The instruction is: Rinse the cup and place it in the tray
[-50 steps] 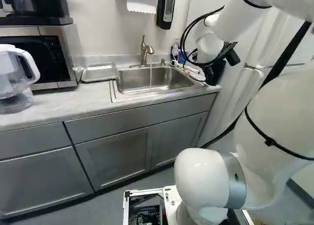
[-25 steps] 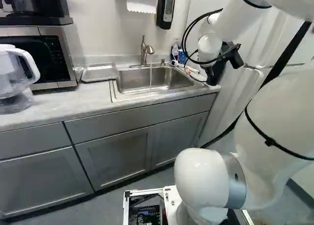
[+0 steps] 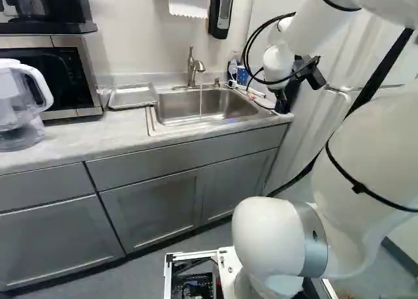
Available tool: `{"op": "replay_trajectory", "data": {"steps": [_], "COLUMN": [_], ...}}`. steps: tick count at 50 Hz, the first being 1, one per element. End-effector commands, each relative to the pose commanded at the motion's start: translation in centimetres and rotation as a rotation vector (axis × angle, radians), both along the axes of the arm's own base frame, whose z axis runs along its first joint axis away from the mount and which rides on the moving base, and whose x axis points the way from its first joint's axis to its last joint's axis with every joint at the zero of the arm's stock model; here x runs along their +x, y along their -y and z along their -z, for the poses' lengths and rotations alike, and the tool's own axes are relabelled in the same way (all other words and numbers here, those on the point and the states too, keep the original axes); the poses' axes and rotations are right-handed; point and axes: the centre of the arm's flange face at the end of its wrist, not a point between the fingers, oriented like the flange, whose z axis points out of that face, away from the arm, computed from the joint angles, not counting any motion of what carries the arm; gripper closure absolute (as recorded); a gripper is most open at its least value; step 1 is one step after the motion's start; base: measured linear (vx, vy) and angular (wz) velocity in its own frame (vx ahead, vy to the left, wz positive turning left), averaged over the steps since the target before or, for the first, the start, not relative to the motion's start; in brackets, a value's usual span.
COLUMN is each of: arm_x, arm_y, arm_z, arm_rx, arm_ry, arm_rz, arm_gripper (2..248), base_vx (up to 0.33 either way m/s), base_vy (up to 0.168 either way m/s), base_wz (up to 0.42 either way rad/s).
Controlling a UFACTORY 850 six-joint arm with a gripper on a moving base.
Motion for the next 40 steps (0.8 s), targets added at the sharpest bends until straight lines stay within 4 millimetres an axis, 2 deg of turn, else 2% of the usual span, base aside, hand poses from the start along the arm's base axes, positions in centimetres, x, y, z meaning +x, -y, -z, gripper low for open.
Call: {"op": "replay_trajectory", "data": {"steps": [40], "arm_x": [0.09], "arm_y": [0.52], "arm_z": [-0.19], "arm_rx": [-0.292], "arm_ry": [-0.224], "arm_rz": [-0.174], "arm_gripper": [3], "base_vx": [0.000], "base_vy": [0.000], "base_wz": [0.000]}}
